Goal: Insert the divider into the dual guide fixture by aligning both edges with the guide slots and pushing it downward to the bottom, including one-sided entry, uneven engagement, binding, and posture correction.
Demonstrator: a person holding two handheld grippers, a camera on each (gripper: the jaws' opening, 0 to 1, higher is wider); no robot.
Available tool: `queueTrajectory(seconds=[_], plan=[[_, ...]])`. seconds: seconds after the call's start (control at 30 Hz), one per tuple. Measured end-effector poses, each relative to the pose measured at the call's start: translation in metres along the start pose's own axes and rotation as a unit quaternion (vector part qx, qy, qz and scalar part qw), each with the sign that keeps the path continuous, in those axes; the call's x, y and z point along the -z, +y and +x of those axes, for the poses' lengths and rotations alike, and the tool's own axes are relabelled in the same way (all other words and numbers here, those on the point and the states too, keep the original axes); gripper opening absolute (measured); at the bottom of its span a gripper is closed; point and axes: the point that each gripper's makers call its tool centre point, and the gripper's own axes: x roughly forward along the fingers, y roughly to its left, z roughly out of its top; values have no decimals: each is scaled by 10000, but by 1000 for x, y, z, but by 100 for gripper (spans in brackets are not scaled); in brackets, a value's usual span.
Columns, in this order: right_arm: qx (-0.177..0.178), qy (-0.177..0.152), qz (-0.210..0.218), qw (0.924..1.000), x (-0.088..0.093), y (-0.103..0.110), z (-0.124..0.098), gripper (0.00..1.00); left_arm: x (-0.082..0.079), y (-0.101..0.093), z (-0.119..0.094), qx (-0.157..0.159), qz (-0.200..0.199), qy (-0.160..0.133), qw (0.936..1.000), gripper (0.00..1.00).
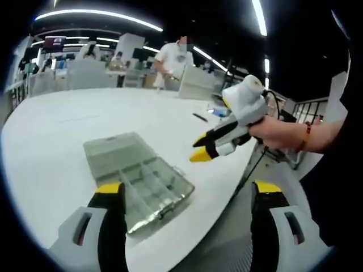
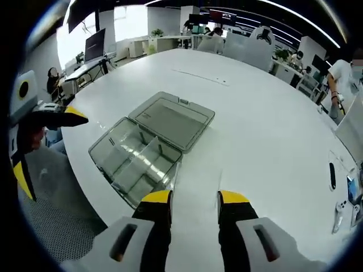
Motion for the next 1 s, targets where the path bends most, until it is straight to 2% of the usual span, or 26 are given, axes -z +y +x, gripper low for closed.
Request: queueTrajectory(seconds=[0.33, 0.53, 1.0], plan=[[-149, -141, -69, 9998, -6, 15, -5, 27, -5, 0, 3, 22, -351, -98, 9993, 89], [-179, -221, -117, 9995, -9, 19, -8, 27, -5, -1, 4, 7, -379, -147, 9992, 89], [-466, -439, -296, 9975, -20, 36, -6, 27, -9, 2, 5, -54, -751, -328, 9966, 83]])
